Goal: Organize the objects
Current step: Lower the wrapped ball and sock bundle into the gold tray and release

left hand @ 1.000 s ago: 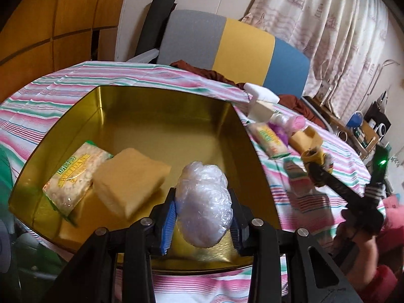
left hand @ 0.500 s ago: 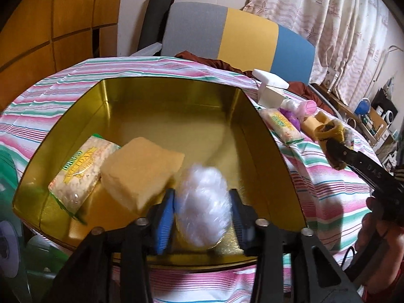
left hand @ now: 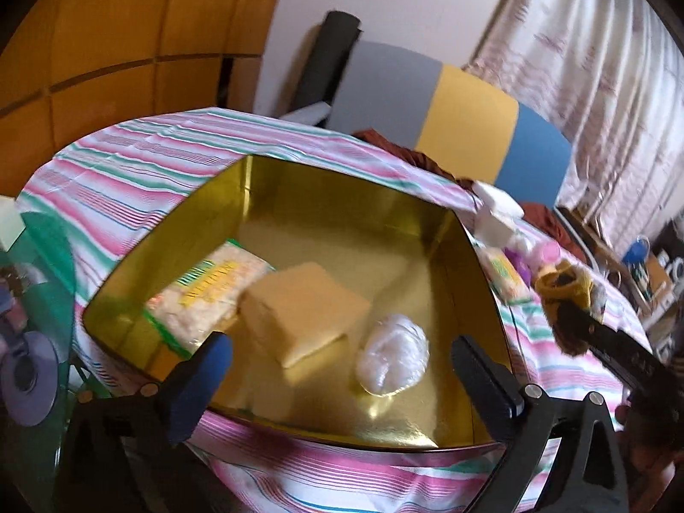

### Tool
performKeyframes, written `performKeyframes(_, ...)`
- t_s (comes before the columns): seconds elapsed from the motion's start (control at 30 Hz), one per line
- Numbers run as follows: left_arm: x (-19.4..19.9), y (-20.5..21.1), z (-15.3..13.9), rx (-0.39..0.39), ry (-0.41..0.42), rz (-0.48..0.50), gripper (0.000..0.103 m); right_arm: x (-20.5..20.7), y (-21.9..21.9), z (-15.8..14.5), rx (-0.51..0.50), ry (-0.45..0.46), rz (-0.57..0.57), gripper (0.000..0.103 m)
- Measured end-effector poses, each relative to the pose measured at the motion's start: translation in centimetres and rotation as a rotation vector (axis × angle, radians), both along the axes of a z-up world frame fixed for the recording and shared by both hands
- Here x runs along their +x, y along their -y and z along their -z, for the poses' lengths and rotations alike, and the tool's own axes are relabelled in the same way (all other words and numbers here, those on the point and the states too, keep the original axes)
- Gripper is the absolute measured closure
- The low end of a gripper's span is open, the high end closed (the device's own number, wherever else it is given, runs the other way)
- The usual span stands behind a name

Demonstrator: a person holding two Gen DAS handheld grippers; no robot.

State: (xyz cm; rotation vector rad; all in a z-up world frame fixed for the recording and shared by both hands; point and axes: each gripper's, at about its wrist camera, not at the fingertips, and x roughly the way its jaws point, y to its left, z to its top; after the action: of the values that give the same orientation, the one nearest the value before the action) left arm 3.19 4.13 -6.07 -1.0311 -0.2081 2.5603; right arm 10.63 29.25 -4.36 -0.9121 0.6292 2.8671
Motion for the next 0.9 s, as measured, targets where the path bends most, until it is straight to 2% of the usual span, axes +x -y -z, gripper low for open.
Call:
performKeyframes(0.17, -0.4, 2.1, -0.2, -0.008, -0.010, -0.108, 0.000, -0.7, 3.4, -0.5, -0.002, 0.015, -0.113, 0.064)
performKeyframes(0.4, -1.1, 4.8, -0.6, 0.035, 0.013, -0.219, 0.000, -1.5, 6.9, -0.6, 0.058, 0.060, -0.185, 0.064)
performKeyframes(0.6, -0.8, 5.3, -1.0, 0.012, -0.013, -0.241, 0.000, -2.5, 8.4, -0.1, 0.143, 0.131, -0.160, 0.060)
performKeyframes(0.73, -0.7, 5.2, -1.2, 0.028, -0.010, -0.233, 0.000, -3.0, 8.6, 0.4, 0.148, 0.166, -0.156, 0.055)
performKeyframes(0.9, -0.6, 5.0, -1.1, 0.028, -0.009, -0.233, 0.000, -2.6, 8.6, 0.2, 0.150, 0.150, -0.163, 0.053)
